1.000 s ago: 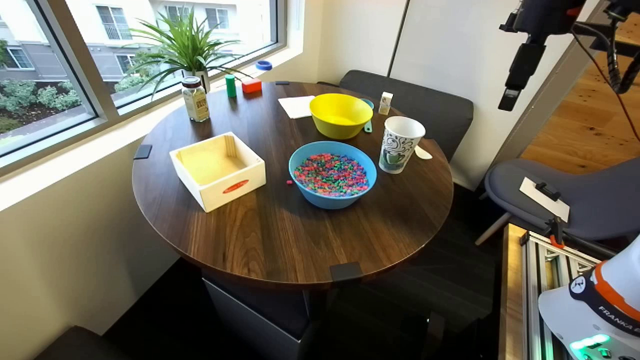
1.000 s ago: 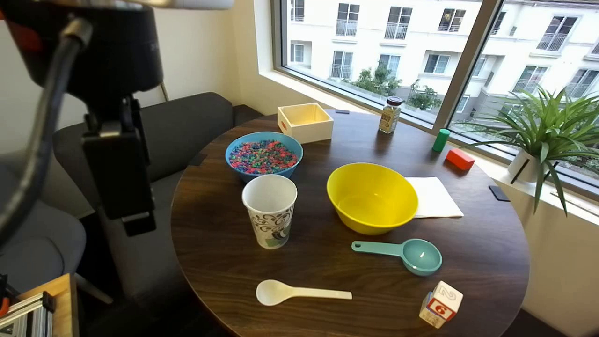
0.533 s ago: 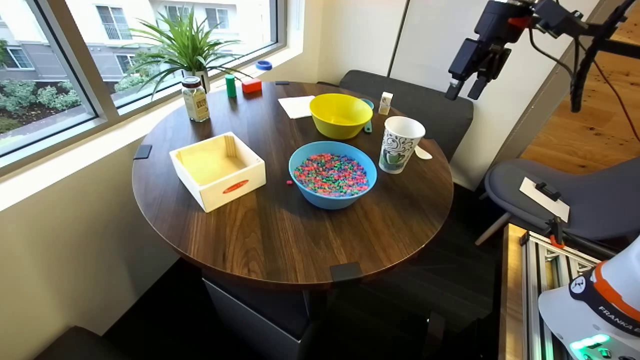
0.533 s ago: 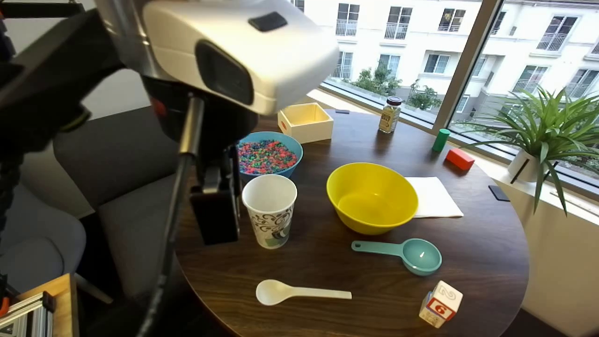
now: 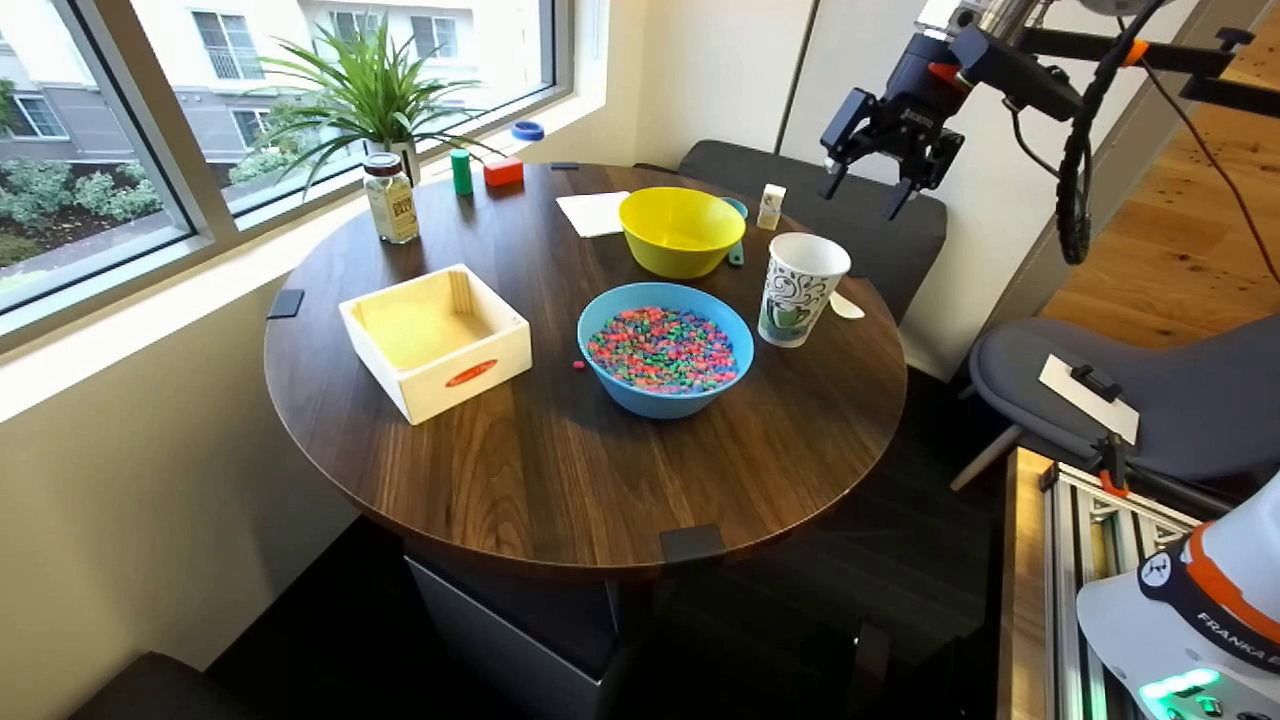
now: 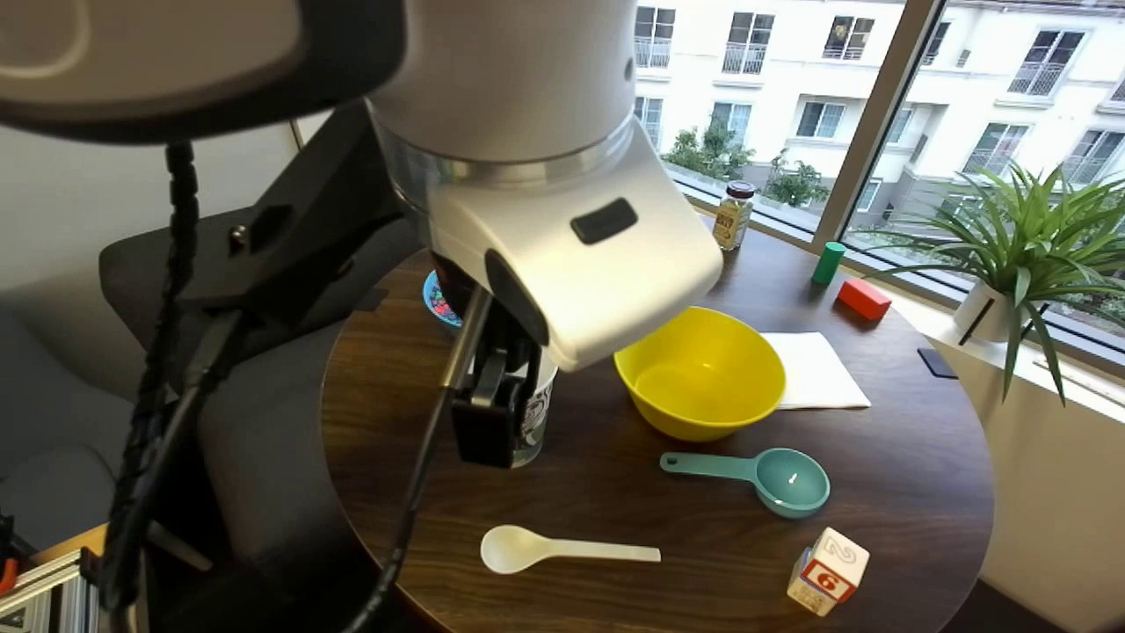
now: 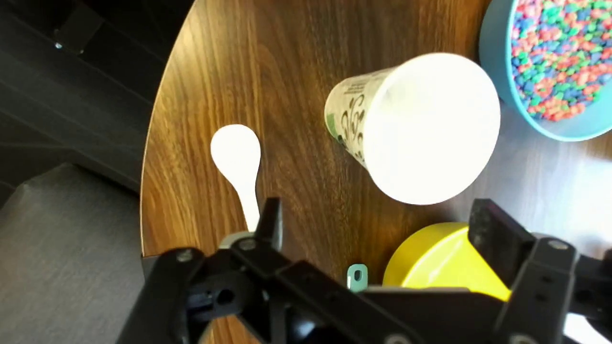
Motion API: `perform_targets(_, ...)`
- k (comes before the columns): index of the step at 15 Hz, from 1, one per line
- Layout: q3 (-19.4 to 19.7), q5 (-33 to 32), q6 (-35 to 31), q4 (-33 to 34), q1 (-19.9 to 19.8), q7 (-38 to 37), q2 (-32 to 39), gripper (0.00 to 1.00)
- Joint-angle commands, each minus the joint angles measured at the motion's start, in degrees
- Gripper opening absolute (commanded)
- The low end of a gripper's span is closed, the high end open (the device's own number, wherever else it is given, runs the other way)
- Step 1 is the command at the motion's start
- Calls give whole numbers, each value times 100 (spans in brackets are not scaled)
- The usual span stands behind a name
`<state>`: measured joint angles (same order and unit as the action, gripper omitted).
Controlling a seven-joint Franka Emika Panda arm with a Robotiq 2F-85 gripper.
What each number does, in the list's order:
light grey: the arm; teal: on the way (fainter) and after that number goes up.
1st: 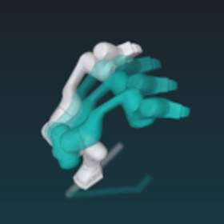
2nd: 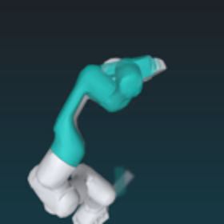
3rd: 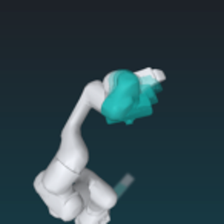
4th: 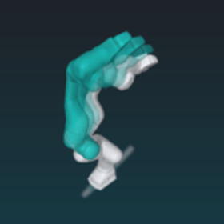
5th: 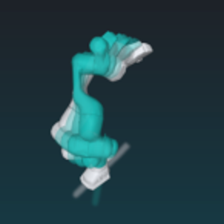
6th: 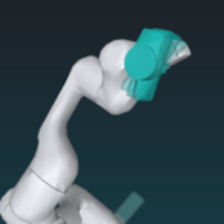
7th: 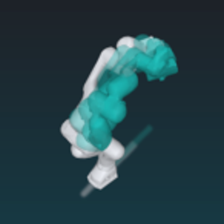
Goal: Use the coffee cup to transfer cereal from the blue bowl to the yellow bowl.
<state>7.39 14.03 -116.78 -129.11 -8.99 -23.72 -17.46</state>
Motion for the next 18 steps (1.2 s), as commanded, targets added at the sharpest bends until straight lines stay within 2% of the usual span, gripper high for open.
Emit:
perform_targets(1, -5, 373, -108, 155, -60, -423, 389, 100)
perform_targets(11, 139, 578, 116, 406, -169, -1058, 1099, 100)
perform_targets(18, 263, 1131, 458, 542, -168, -1061, 1560, 100)
